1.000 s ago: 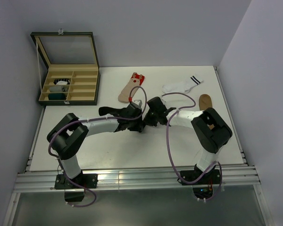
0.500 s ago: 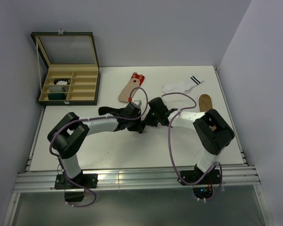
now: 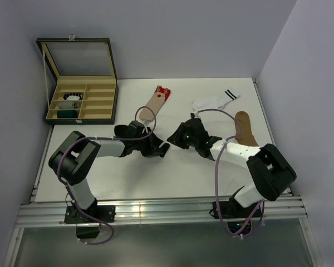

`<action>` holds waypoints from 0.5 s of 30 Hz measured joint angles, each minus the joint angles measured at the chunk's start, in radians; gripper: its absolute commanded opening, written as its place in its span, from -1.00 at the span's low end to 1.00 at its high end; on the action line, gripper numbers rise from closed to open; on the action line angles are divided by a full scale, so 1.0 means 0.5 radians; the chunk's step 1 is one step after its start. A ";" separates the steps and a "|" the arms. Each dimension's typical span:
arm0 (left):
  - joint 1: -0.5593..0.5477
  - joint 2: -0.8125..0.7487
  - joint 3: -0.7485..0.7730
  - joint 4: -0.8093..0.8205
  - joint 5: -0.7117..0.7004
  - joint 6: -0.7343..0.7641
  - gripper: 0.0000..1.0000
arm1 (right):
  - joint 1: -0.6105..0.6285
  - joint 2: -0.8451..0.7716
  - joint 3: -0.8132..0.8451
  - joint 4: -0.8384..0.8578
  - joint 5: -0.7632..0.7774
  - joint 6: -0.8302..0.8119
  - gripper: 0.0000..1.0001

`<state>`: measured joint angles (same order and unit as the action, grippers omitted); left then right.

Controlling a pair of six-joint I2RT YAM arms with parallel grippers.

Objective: Roll the socks
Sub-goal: Roll the sock at the center of the board.

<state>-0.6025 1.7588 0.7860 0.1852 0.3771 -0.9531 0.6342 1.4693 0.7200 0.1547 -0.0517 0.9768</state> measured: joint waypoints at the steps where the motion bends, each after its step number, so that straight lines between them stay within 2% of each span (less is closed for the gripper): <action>1: 0.017 0.000 -0.020 0.027 0.027 -0.029 -0.99 | 0.000 0.013 -0.018 0.024 -0.015 -0.001 -0.34; 15: 0.185 0.071 -0.115 0.213 0.267 -0.329 -0.99 | -0.021 0.349 -0.108 0.212 -0.216 0.031 -0.36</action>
<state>-0.5098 1.7943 0.7284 0.2916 0.5106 -1.1175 0.6239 1.6436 0.6659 0.2607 -0.1596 0.9924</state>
